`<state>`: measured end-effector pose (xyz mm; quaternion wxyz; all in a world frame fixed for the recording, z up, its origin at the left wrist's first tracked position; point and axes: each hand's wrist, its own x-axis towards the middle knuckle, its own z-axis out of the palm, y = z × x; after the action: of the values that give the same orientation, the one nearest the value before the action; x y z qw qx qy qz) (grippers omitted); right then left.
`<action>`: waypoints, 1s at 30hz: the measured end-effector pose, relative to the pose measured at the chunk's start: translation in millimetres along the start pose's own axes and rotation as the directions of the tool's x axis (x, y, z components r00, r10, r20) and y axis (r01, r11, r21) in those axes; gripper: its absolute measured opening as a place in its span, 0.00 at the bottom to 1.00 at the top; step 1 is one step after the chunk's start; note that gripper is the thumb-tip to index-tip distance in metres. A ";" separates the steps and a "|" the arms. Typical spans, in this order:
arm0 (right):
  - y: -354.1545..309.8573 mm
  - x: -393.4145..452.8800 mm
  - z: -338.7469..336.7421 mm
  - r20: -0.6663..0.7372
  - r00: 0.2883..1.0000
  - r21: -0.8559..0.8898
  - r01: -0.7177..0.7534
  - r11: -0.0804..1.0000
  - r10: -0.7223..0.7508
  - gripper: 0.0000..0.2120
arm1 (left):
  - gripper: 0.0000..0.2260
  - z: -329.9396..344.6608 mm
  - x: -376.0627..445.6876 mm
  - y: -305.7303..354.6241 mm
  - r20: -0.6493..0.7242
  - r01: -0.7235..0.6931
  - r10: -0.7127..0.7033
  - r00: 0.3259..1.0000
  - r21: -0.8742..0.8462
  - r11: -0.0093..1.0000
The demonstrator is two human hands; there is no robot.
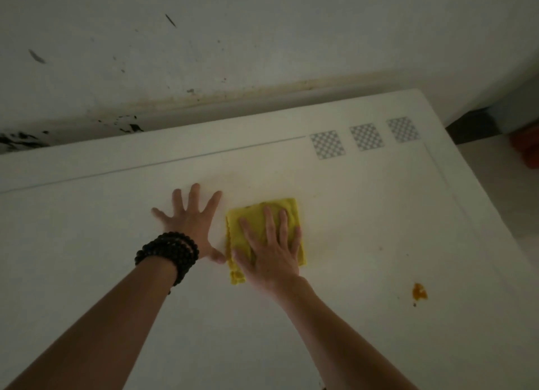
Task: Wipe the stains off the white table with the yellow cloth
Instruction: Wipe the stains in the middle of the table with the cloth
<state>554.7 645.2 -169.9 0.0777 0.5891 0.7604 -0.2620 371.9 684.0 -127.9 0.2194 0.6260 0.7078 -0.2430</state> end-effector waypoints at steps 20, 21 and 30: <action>-24.2 104.9 -41.1 -0.031 0.999 -0.043 0.015 0.999 -0.016 0.33 | 0.59 -25.9 41.9 -29.1 -0.029 0.085 -0.090 0.995 -0.154 0.984; -27.4 118.3 -44.8 -0.043 0.999 -0.052 0.027 0.998 -0.029 0.32 | 0.59 -24.6 46.2 -29.2 -0.032 0.082 -0.089 0.995 -0.171 0.982; -40.5 152.8 -52.6 -0.095 0.991 -0.038 0.088 0.995 -0.092 0.33 | 0.58 -18.3 48.2 -28.4 -0.066 0.082 -0.101 0.993 -0.242 0.967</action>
<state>481.8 794.8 -178.0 0.0388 0.5648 0.7934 -0.2234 337.8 730.1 -141.2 0.2537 0.5709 0.7679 -0.1415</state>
